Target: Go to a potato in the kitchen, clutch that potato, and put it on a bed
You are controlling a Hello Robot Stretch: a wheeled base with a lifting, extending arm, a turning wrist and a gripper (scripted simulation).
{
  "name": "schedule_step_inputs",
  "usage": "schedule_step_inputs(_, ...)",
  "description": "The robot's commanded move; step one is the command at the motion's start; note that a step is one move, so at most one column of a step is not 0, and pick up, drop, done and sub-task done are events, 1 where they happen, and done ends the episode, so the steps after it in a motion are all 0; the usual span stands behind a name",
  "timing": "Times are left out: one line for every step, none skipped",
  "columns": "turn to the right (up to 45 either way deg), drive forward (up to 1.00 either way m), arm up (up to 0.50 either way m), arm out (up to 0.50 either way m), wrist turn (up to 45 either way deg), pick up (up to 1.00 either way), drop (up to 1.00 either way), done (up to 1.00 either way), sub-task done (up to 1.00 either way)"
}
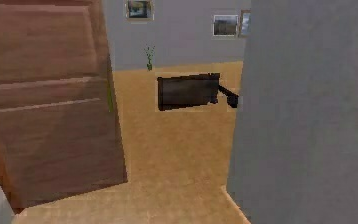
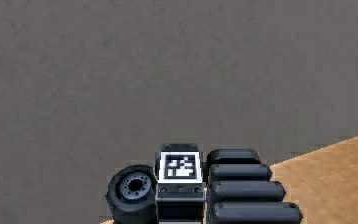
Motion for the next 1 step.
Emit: schedule_step_inputs(0.0,1.00,0.00,0.00,0.0,0.00,0.00,0.00,0.00)
